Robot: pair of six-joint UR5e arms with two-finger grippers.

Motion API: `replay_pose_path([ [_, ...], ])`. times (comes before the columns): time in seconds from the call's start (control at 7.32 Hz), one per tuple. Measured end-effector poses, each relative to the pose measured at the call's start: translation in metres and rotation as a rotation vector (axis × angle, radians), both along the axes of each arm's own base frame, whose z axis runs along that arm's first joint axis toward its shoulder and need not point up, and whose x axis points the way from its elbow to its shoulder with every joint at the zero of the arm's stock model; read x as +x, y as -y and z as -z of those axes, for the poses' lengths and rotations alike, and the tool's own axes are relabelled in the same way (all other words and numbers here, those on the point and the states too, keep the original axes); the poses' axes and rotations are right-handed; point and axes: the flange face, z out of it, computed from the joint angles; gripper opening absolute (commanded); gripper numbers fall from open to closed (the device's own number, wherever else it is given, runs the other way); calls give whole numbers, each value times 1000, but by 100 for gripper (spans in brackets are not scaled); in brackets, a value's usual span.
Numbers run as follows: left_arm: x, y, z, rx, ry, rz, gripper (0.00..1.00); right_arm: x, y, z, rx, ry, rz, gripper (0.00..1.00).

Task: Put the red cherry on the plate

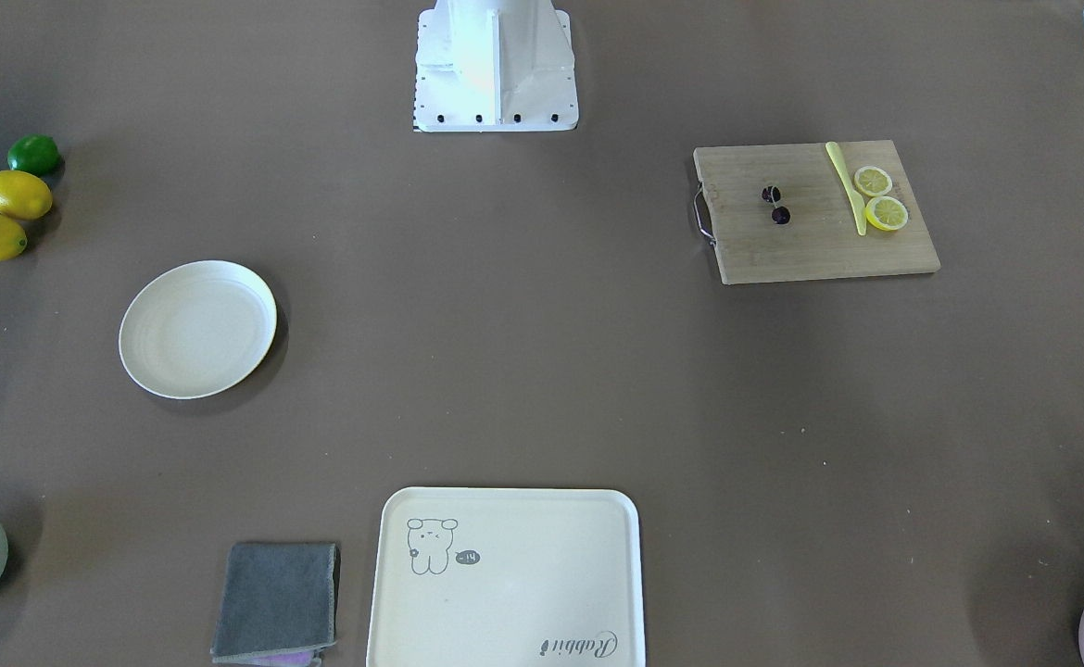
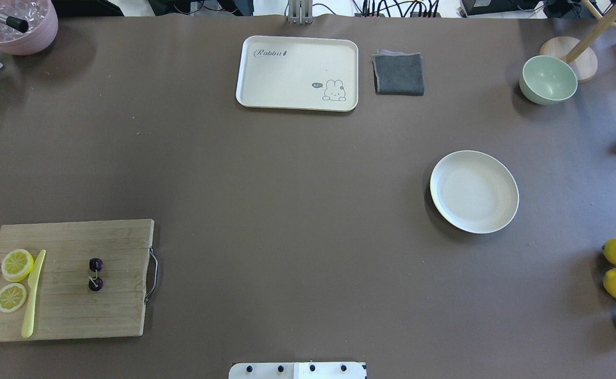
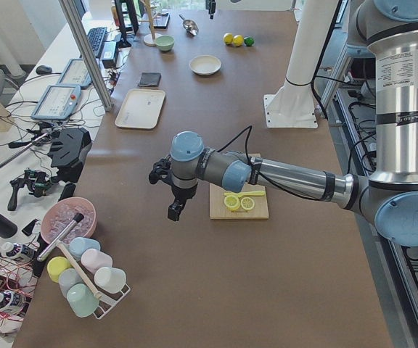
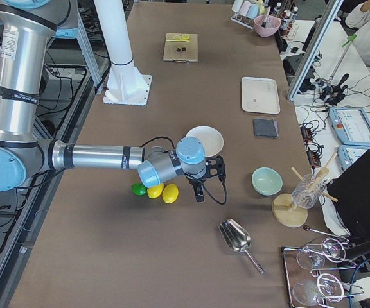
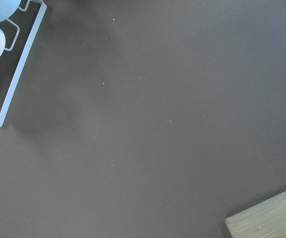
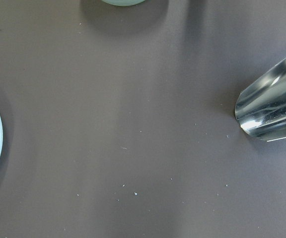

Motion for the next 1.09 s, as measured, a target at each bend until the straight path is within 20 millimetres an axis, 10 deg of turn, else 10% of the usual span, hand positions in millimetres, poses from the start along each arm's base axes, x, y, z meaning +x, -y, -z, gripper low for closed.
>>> replay_pose_path([
  [1.09,6,4,1,17,-17,25,98,-1,4,2,8,2,0,100],
])
